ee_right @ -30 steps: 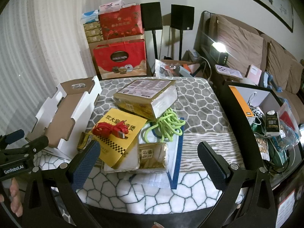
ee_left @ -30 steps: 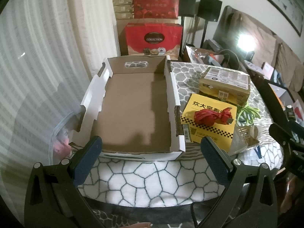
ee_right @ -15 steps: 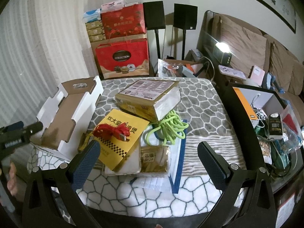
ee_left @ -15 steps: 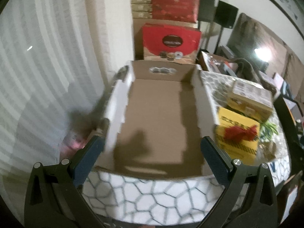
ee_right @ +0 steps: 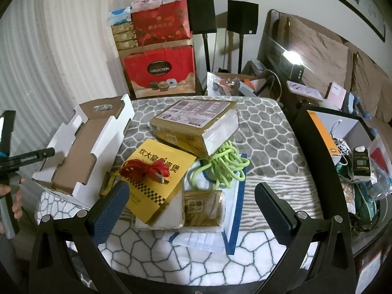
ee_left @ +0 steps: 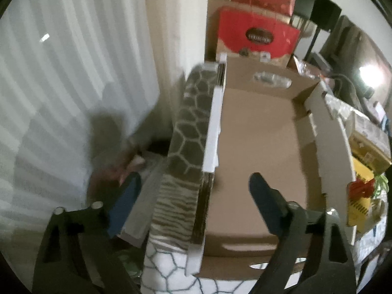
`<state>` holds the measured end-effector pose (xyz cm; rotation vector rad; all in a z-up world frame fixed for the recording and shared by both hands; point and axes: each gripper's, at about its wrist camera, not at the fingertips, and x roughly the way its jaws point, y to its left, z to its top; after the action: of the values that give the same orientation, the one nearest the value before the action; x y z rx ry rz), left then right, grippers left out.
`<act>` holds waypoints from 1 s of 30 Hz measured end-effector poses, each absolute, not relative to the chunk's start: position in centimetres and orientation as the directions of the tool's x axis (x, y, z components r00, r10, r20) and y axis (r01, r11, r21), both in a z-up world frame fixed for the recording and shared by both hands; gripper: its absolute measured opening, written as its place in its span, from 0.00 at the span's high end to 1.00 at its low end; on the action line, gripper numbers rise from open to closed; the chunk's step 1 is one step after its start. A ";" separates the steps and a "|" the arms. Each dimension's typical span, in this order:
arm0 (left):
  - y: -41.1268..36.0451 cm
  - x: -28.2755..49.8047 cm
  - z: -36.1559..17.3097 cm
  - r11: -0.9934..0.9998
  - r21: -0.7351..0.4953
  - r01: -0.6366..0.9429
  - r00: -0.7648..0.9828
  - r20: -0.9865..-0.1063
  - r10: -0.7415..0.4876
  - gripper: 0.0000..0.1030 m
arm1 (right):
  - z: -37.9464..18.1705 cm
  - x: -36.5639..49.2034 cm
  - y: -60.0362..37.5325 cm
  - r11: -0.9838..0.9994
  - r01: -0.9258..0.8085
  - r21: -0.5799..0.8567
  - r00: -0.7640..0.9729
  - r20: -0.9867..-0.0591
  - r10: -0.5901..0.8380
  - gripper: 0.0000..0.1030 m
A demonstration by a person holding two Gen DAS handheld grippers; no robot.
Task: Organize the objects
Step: 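Grasp the cardboard box side wall with the left tool and hold it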
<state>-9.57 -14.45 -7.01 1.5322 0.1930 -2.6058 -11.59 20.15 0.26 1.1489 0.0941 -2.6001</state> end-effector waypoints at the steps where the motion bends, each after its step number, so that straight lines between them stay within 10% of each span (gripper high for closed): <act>1: -14.5 -9.7 -7.4 -0.986 -0.064 0.157 -0.472 -0.881 -0.018 0.25 | 0.1 -11.7 20.1 -0.954 0.295 0.058 -0.635 -0.734 -0.241 0.00; 14: -14.1 -9.7 -9.8 -0.992 -0.112 0.064 -0.402 -0.912 0.077 0.90 | -0.6 -12.5 20.4 -0.944 0.315 0.100 -0.604 -0.745 -0.281 0.00; 30: -13.8 -6.5 -9.3 -0.995 -0.089 -0.052 -0.384 -0.918 0.102 0.90 | -0.7 -15.0 18.8 -0.904 0.415 0.103 -0.556 -0.758 -0.341 0.10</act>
<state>-6.52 -13.84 -9.31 1.7903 0.0739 -2.6923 -15.05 18.76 -0.67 1.1638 0.1215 -2.4434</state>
